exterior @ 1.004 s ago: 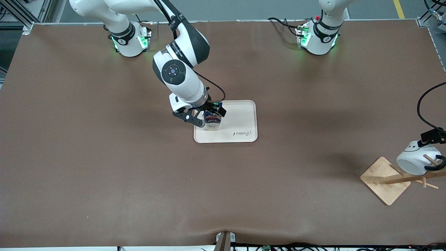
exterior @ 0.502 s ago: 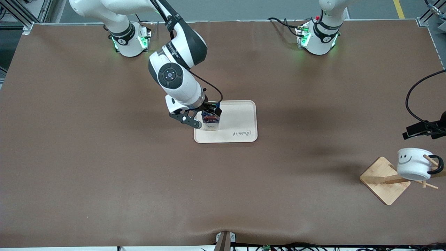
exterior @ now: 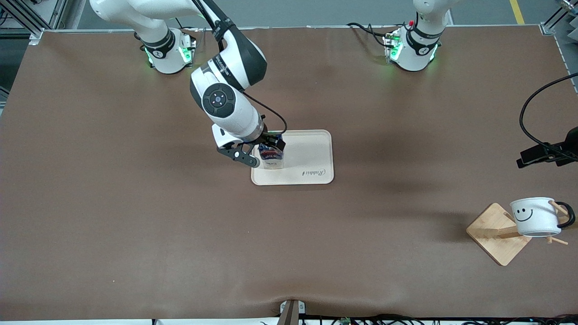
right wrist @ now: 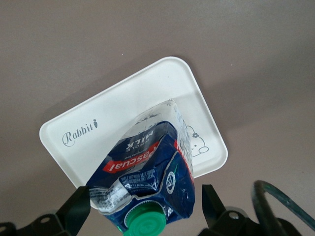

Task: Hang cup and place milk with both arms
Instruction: 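Hang the mug handle on the wooden stand peg with the left gripper, then lift the milk carton with the right gripper while the left gripper withdraws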

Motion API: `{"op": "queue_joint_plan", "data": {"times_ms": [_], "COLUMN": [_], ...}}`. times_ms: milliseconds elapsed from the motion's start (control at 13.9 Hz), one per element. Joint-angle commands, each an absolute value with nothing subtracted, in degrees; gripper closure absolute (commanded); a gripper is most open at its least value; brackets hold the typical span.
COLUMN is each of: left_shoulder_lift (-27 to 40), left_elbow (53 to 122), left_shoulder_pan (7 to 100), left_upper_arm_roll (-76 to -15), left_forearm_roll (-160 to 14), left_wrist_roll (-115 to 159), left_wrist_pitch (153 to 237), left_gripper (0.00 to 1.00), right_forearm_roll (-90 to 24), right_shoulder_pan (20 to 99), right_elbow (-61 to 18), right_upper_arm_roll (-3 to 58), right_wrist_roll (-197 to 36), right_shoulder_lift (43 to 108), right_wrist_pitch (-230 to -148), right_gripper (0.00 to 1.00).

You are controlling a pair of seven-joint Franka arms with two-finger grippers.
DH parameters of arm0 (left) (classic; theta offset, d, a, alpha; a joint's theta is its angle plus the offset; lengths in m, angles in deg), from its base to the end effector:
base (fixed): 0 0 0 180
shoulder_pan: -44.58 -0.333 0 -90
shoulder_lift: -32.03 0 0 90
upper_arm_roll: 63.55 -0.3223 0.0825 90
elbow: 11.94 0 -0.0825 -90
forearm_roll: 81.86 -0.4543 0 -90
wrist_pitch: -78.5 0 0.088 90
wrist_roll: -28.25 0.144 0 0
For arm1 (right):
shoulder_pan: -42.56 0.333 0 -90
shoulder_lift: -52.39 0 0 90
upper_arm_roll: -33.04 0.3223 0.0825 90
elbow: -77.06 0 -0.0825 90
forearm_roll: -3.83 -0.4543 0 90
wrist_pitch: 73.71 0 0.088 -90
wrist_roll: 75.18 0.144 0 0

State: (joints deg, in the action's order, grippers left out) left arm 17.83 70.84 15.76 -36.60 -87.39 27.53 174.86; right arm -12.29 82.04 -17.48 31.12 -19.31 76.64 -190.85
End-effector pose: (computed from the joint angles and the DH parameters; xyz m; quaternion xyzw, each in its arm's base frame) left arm 0.6995 0.0658 0.5232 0.9996 0.0243 0.0080 0.0076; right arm 0.5634 0.4663 0.3029 -0.9681 0.2212 0.0947 0.0701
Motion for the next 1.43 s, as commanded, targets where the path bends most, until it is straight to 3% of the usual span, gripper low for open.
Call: {"op": "queue_joint_plan", "data": {"times_ms": [0,215,430,861,1291,1363], "left_shoulder_lift": [19.4,22.5,26.6,37.9,45.6,45.7], "left_elbow": [69.9,70.2,71.6,83.8,91.8,91.5], "left_shoulder_pan": [15.2,17.4,24.8,31.8,34.6,34.6], "left_upper_arm_roll": [-36.6,-38.0,-44.3,-51.3,-51.6,-51.6], "left_forearm_roll": [-87.8,-86.8,-86.9,-82.2,-81.7,-81.7], "left_wrist_roll": [28.2,29.5,29.5,27.6,25.3,25.4], "left_wrist_pitch": [173.8,173.7,169.9,168.7,172.1,171.7], "left_gripper": [0.0,0.0,0.0,0.0,0.0,0.0], "right_forearm_roll": [-13.6,-13.7,-13.7,-16.2,-7.4,-6.6], "right_shoulder_pan": [81.3,80.3,80.3,82.7,85.0,84.5], "right_elbow": [-15.9,-15.5,-14.1,-12.9,-12.2,-12.2], "right_upper_arm_roll": [31.5,31.7,31.5,31.5,31.4,31.4], "right_wrist_roll": [-20.2,-20.6,-20.3,-19.6,-19.6,-19.9], "right_shoulder_lift": [77.3,77.3,77.4,80.2,82.4,82.4], "right_wrist_pitch": [-189.9,-189.4,-187.6,-188.4,-188.3,-187.9], "right_gripper": [0.0,0.0,0.0,0.0,0.0,0.33]}}
